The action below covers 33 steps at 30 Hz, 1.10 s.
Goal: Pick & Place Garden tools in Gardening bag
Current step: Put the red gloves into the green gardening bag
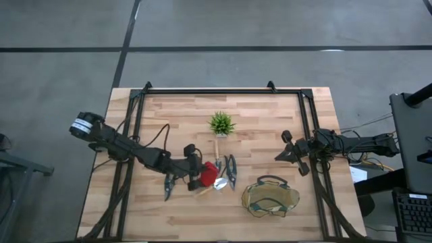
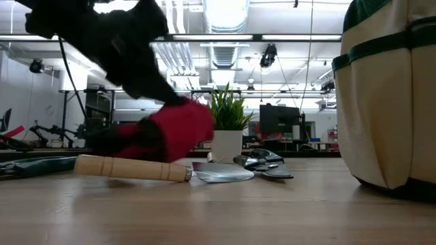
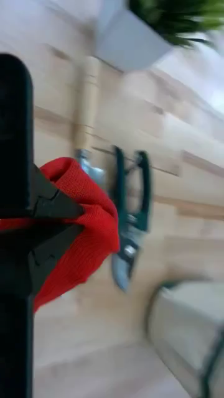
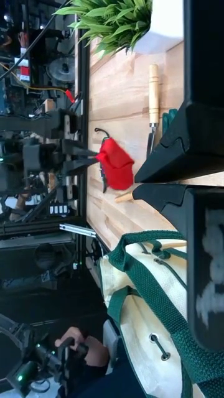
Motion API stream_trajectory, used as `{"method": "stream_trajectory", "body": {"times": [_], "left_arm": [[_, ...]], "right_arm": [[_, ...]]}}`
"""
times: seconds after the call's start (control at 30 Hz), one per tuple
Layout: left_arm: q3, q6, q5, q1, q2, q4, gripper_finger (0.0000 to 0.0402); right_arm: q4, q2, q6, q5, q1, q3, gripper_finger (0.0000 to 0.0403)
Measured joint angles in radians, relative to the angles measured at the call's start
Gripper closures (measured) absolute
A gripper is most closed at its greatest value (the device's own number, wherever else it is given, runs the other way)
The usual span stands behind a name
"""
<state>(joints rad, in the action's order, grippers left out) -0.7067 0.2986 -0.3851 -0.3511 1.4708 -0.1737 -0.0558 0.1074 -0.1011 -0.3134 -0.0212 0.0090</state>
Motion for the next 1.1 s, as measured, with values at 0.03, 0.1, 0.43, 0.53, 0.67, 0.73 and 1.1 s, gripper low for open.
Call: {"method": "stream_trajectory", "body": {"times": [0.03,0.1,0.43,0.53,0.67,0.73,1.1], "left_arm": [[0.000,-0.011,-0.001,-0.004,-0.002,-0.012,0.0392],[0.000,-0.029,-0.003,-0.013,-0.002,-0.028,0.0392],[0.000,-0.045,-0.008,-0.018,-0.004,-0.057,0.0393],[0.000,-0.045,-0.008,-0.018,-0.004,-0.061,0.0394],[-0.001,-0.070,-0.008,-0.020,-0.004,-0.089,0.0394],[-0.001,-0.081,-0.008,-0.023,-0.004,-0.110,0.0394],[-0.001,-0.149,-0.029,-0.045,-0.006,-0.225,0.0394]], "right_arm": [[0.000,0.000,0.000,0.000,0.000,0.000,0.0394],[0.000,0.000,0.000,0.000,0.000,0.000,0.0394],[0.000,0.000,0.000,0.000,0.000,0.000,0.0394],[0.000,0.000,0.000,0.000,0.000,0.000,0.0394],[0.000,0.000,0.000,0.000,0.000,0.000,0.0394],[0.000,0.000,0.000,0.000,0.000,0.000,0.0394],[0.000,0.000,0.000,0.000,0.000,0.000,0.0394]]}}
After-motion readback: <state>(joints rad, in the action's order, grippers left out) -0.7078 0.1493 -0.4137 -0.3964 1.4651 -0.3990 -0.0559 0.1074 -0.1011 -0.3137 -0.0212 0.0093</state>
